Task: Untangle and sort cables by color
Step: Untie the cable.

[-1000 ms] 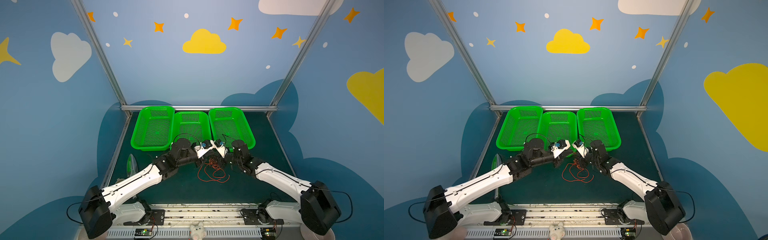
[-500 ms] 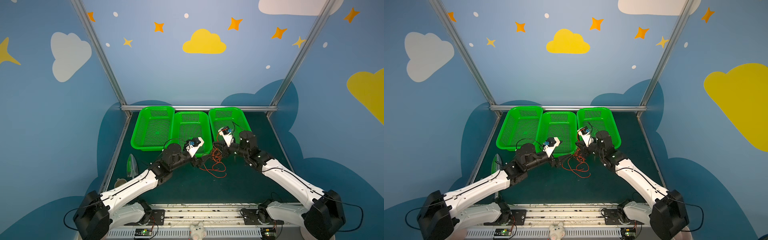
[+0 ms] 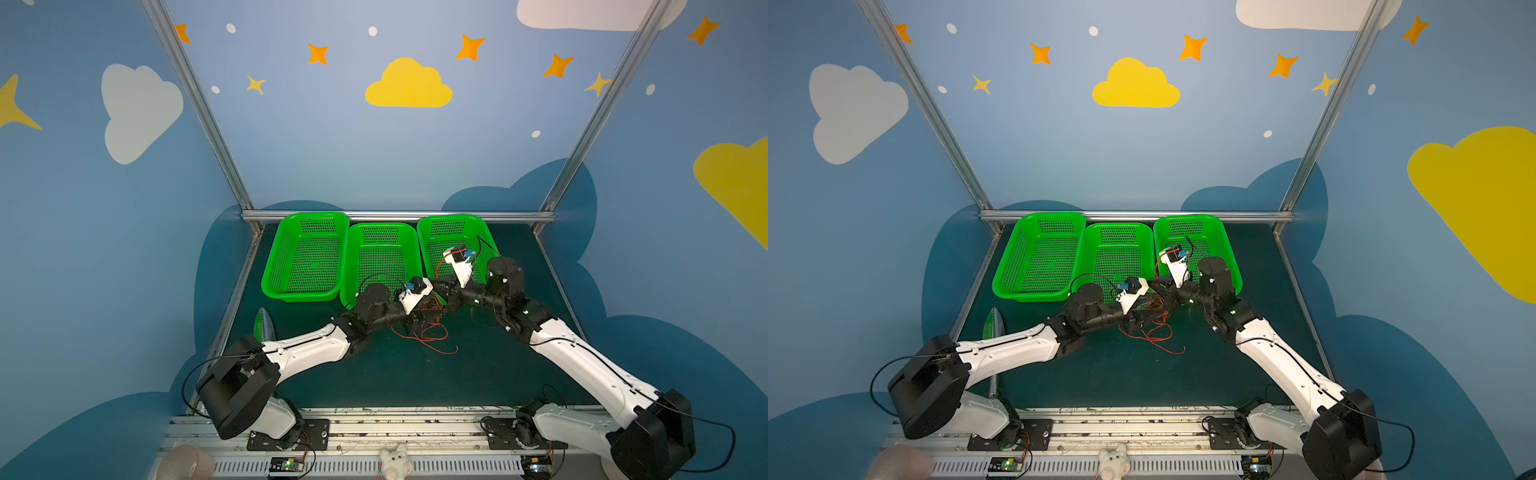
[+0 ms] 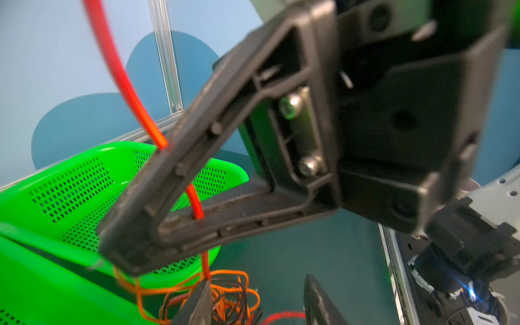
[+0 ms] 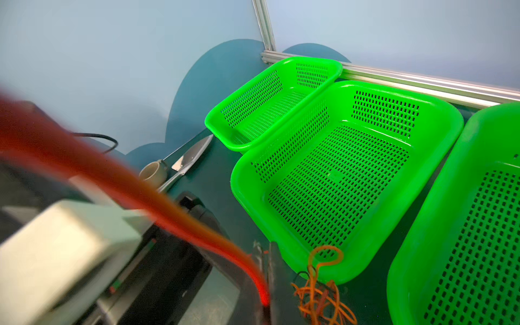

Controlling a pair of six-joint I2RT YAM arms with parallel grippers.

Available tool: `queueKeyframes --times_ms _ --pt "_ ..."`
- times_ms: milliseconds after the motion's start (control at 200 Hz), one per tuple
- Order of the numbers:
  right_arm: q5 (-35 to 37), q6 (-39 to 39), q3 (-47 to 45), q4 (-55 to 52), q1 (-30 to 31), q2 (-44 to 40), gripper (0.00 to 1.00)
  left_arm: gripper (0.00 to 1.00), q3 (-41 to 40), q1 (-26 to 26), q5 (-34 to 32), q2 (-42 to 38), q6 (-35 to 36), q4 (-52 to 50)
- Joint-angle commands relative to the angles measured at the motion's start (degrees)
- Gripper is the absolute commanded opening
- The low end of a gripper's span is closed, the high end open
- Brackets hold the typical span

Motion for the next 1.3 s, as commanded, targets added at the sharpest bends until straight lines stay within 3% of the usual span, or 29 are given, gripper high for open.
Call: queueKeyframes --times_ms 0,225,300,441,481,641,796,926,1106,1297 --pt "-2.6 1.2 1.1 2.0 0.0 -1.6 0.00 0.52 1.9 -0.5 -1.0 0.5 0.0 4.7" --pt "-3.8 1.3 1.2 1.8 0.1 -0.8 0.00 0.42 2.6 -1.7 -3.7 0.5 1.4 4.4" --pt "-4.2 1.6 1.2 2.1 0.1 -0.6 0.00 0.33 2.9 -1.9 -4.2 0.6 2.1 3.3" --pt "-2.4 2.1 0.9 2.8 0.1 -0.9 0.00 0.03 3.3 -1.9 -4.1 0.3 2.7 2.5" --pt "-0.9 2.4 0.8 2.5 0.0 -1.1 0.01 0.03 3.4 -2.0 -3.9 -0.1 2.7 2.1" --pt "2.1 3.1 -0.2 0.9 -2.8 -3.5 0.49 0.03 4.2 -1.9 -3.8 -1.9 2.2 -0.6" --pt "4.1 5.5 -5.6 3.7 -8.0 -8.1 0.64 0.03 3.2 -0.9 -6.6 -4.7 0.8 -2.2" --pt "4.9 4.0 -11.2 5.1 -9.8 -11.6 0.65 0.03 3.4 1.0 -5.1 -6.5 -0.4 -3.4" --pt "-2.7 2.4 -19.9 10.7 -8.4 -13.8 0.64 0.03 5.5 2.2 -0.5 -7.8 -0.6 -6.0" --pt "-5.2 0.7 -17.0 9.8 -5.0 -9.4 0.64 0.03 7.7 2.3 3.4 -6.5 -1.3 -7.8"
